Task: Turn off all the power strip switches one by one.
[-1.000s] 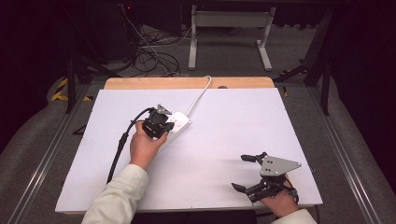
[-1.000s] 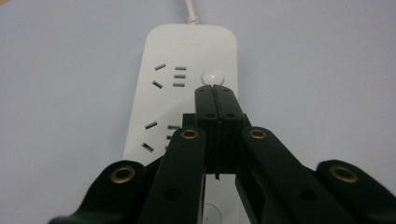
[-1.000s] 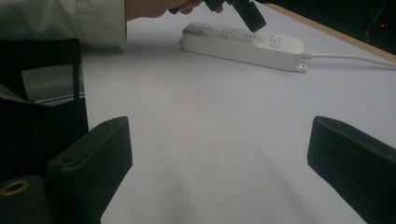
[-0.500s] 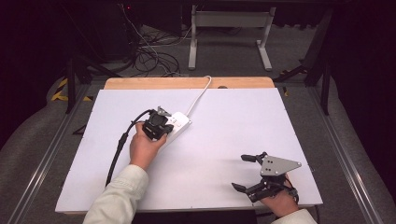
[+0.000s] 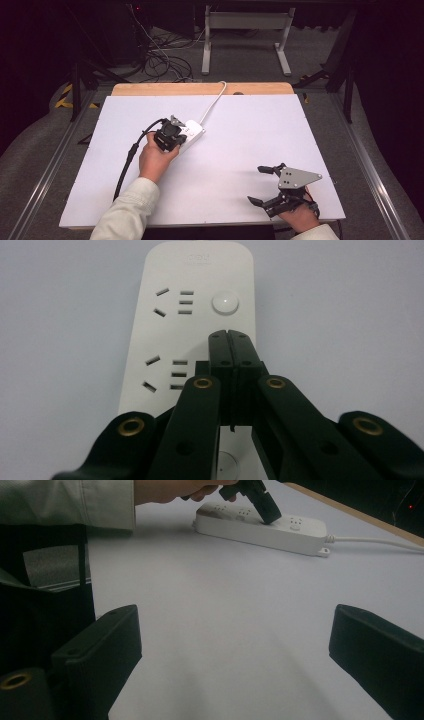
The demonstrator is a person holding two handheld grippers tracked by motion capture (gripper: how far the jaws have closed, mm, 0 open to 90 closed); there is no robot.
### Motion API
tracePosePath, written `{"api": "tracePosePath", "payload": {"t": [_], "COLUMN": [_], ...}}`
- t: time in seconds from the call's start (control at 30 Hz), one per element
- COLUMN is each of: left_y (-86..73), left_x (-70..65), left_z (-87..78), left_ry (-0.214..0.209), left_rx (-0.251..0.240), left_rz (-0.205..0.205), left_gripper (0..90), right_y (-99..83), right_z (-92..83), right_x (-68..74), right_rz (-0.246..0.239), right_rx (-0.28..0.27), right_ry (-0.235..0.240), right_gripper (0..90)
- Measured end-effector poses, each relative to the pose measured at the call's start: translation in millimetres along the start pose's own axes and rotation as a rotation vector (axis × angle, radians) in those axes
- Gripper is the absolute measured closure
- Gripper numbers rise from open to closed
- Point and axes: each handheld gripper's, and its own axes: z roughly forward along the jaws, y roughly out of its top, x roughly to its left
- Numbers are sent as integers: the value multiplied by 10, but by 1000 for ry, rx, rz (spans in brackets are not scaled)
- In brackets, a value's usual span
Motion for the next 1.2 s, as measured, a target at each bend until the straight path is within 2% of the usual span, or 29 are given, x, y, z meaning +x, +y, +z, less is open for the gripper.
{"api": "tracePosePath", "payload": {"t": [0.07, 0.17, 0.33, 0.67, 0.73, 0.77, 0.83, 0.87, 0.9, 0.93, 1.0, 1.07, 1.2], "left_y": [4, 3, 12, -4, 12, 26, 31, 48, 48, 99, 131, 187, 221], "left_x": [-9, 8, -25, 3, -7, -28, -39, -41, -41, -39, -37, -52, -56], "left_z": [-2, -2, 3, -27, -28, -64, -82, -166, -166, -291, -335, -361, -295], "left_ry": [8, -1, 18, 8, 18, 29, 26, 14, 14, -8, -16, -18, -18], "left_rx": [5, 4, 8, 40, 46, 17, 0, -71, -71, -146, -159, -152, -132], "left_rz": [8, 1, 17, 6, 12, 14, 11, 11, 11, -3, -2, 11, 12], "left_gripper": [900, 900, 900, 900, 900, 900, 900, 900, 900, 900, 900, 900, 900], "right_y": [1, 1, 1, 5, 5, 5, 6, 6, 5, 4, 2, 1, 0], "right_z": [-1, 1, 0, 5, 9, 10, 10, 9, 10, 12, 15, 22, 15], "right_x": [1, 3, 5, 14, 14, 13, 13, 11, 8, 5, 0, -2, 1], "right_rz": [-2, -1, -2, -4, -6, -5, -3, -3, -2, 0, -1, 0, -2], "right_rx": [-1, 0, 0, 3, 4, 4, 1, 3, 3, 3, 4, 7, 4], "right_ry": [0, 0, 1, 4, 6, 5, 1, 0, 1, 0, 2, 2, 2], "right_gripper": [74, 74, 74, 74, 74, 74, 74, 74, 73, 74, 74, 74, 74]}}
